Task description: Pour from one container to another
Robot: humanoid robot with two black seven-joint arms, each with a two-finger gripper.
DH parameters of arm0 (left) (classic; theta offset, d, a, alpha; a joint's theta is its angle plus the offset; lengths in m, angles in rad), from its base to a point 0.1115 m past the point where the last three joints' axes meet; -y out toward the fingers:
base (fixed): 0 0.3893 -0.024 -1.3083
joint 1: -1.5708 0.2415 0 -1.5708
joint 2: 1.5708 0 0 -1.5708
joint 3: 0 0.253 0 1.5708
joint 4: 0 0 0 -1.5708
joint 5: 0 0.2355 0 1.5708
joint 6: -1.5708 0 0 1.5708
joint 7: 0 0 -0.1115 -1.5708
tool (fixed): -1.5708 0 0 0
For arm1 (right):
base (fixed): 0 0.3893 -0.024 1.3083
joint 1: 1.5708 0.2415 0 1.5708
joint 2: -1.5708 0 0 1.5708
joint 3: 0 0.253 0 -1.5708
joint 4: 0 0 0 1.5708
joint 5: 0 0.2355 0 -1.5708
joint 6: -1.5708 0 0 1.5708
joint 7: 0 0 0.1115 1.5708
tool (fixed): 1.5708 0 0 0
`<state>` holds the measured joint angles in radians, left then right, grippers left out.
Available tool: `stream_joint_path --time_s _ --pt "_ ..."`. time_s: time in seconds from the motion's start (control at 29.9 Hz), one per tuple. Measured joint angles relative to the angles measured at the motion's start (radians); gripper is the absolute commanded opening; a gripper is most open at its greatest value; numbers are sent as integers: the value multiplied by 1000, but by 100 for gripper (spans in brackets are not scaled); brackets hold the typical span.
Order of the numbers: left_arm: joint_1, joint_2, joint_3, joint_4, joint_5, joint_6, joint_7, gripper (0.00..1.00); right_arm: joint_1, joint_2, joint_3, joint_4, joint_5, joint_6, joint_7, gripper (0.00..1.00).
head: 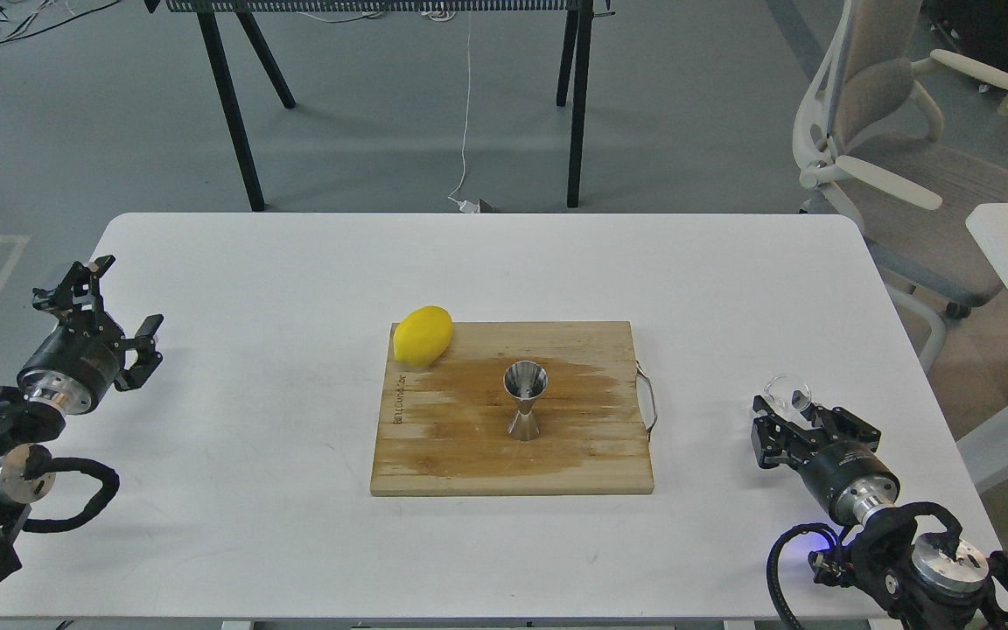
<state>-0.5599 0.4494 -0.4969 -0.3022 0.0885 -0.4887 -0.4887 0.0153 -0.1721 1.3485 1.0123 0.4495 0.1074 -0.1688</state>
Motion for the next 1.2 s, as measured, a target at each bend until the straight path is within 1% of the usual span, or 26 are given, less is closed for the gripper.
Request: stream_joint_path --time_s 1.2 --pt "0 6 0 0 -1 0 0 99 -2 0 1 0 0 2 2 96"
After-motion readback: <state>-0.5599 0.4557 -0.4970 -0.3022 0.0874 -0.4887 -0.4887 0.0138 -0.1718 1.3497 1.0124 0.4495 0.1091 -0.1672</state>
